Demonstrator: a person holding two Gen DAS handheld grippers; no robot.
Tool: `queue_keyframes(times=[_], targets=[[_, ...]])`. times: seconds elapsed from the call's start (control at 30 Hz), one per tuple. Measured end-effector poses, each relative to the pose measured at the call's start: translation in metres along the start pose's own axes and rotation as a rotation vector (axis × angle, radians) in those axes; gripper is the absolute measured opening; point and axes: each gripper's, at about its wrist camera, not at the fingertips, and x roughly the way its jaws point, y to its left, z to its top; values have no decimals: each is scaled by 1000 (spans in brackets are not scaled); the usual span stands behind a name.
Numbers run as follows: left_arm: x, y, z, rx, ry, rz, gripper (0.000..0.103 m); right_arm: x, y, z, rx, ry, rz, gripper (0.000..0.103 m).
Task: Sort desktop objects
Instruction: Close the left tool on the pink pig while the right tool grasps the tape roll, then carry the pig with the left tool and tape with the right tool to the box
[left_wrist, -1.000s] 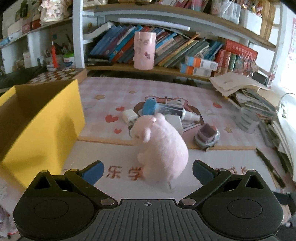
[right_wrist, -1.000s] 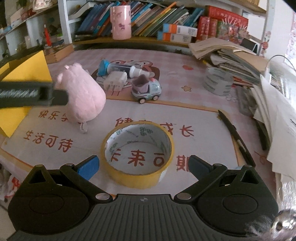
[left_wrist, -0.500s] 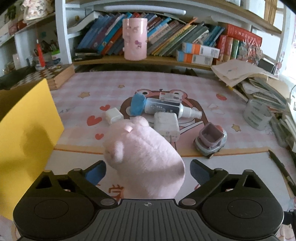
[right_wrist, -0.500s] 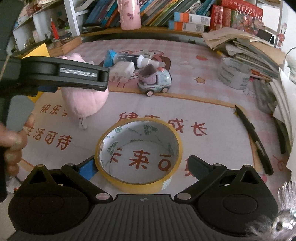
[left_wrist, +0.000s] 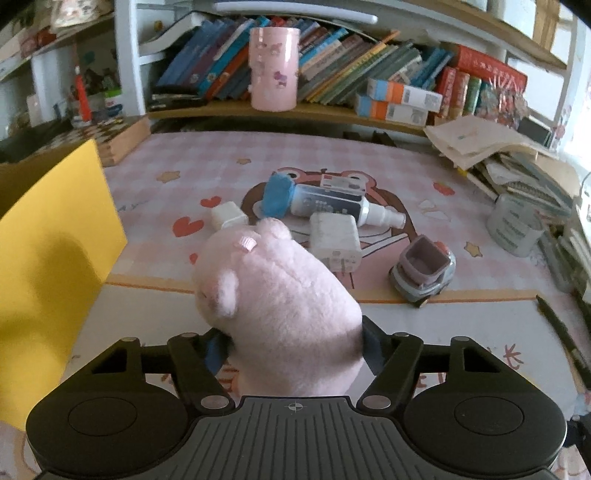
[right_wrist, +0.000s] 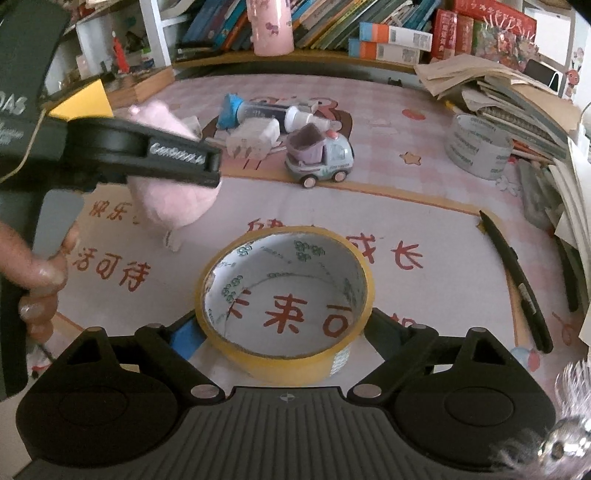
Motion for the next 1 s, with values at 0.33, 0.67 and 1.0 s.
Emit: queue_keyframes(times=[0.33, 0.67, 1.0], targets=[[-57, 24, -10, -34, -86, -39, 71, -22, 8, 3, 30, -74, -35, 89], [-127, 62, -32, 0, -167, -84, 71, -56, 47, 2, 37, -169, -45, 89], [-174, 123, -72, -37, -171, -85, 71, -83, 102, -8, 18, -219, -36, 89]])
